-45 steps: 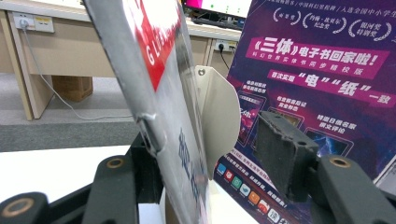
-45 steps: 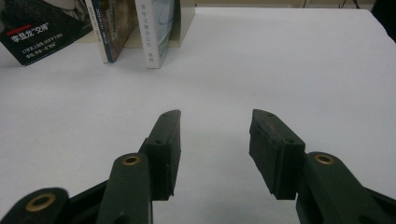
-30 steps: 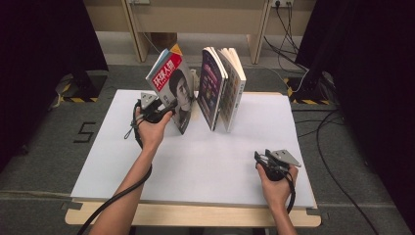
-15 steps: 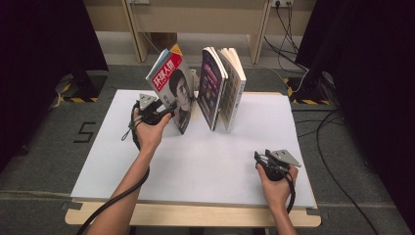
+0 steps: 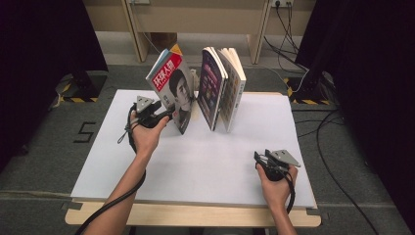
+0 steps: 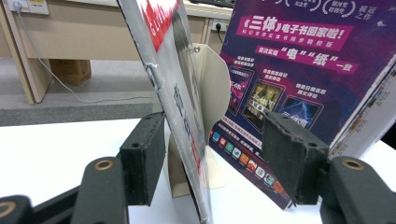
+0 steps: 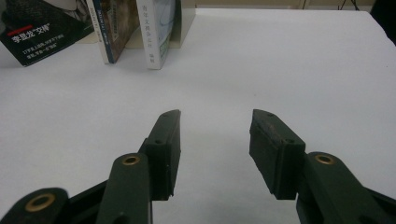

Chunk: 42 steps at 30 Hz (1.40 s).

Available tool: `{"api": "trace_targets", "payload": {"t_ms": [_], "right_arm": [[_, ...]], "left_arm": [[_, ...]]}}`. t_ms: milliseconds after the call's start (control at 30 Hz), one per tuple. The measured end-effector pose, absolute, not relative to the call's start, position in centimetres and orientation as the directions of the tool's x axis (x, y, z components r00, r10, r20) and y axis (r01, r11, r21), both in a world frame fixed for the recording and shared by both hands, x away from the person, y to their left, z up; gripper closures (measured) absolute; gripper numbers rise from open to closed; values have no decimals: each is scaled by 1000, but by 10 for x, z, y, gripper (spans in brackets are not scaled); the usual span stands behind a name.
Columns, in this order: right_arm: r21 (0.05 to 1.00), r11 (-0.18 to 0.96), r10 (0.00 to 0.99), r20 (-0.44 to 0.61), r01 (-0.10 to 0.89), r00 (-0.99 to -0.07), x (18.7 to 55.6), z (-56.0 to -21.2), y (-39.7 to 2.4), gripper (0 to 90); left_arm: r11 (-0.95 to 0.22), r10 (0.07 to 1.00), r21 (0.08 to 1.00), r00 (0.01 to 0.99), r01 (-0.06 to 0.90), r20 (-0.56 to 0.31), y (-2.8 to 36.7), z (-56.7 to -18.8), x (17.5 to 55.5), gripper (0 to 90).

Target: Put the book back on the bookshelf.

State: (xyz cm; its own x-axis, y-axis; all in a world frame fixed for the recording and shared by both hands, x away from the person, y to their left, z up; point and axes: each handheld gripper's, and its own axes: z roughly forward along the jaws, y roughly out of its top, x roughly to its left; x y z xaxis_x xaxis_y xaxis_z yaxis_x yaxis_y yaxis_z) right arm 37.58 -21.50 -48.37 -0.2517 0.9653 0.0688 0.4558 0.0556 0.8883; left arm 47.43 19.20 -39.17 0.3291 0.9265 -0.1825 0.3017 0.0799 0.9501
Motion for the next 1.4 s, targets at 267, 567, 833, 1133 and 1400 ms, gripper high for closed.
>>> {"api": "trace_targets", "payload": {"t_ms": [267,567,833,1133,1400], "right_arm": [[889,53,966,70,456,-249,375,-483,-215,539],[887,48,967,75,460,-245,375,-483,-214,537],[889,53,966,69,454,-247,375,-483,-216,536],[889,57,966,65,455,-249,374,-483,-214,534],[888,61,966,62,456,-250,374,-483,-214,531]], "left_arm": [[72,923,945,337,319,-184,196,-392,464,386],[58,918,940,352,336,-183,201,-392,452,379],[44,920,941,352,336,-169,209,-399,441,376],[50,918,934,353,352,-183,221,-405,431,365],[38,923,934,346,356,-170,233,-411,423,367]]}}
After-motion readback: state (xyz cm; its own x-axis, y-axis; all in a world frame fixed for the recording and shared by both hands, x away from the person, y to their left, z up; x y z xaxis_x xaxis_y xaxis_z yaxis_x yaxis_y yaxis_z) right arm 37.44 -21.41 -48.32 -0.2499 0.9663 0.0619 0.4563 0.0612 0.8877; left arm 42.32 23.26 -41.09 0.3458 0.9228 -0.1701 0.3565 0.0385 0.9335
